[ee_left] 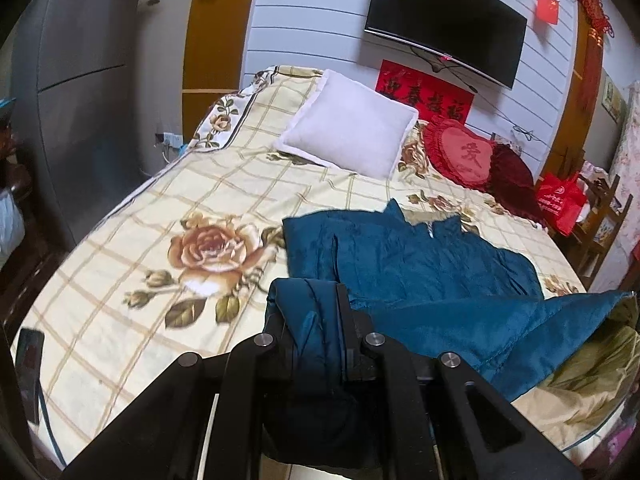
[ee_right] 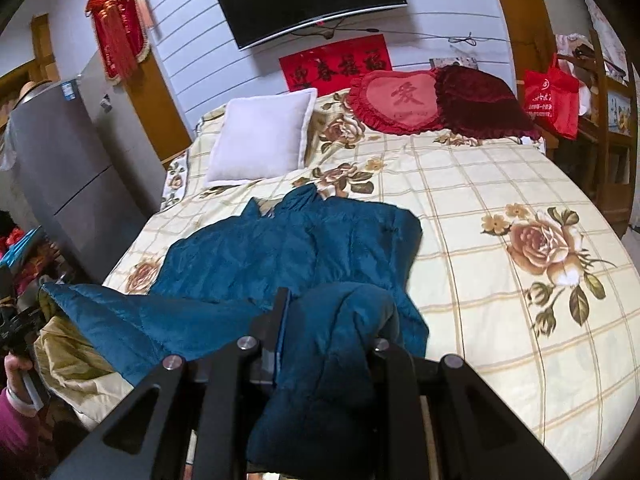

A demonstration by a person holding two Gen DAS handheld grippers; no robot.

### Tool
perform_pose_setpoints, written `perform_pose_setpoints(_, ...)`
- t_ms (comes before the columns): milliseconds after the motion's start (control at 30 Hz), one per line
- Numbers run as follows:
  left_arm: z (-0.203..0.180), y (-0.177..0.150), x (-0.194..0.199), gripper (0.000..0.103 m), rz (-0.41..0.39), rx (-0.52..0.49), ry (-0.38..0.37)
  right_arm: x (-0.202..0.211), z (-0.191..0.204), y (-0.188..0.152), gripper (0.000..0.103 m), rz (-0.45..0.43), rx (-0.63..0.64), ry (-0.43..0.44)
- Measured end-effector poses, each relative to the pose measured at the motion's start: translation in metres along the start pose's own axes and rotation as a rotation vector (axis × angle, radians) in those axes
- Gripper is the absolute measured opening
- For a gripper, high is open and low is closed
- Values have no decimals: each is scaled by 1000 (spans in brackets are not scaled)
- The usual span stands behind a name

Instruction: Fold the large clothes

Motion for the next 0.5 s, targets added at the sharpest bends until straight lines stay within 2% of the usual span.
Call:
perform_pose_setpoints(267,6,40,-66,30,19,49,46,-70,2,44,21,-8,-5,-93)
perform_pose_setpoints(500,10,57,-137,30,51,83,88,-143,-10,79,21,13,-82,-113)
Point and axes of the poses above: each gripper's, at about its wrist camera, not at the fingertips, and x roughly against the way its jaws point, z to its left, y to its top, the point moved 2 cm from there along -x, roughly the way its jaws point, and after that the axes turned 14 degrees about -x, right-handed, at the moved point
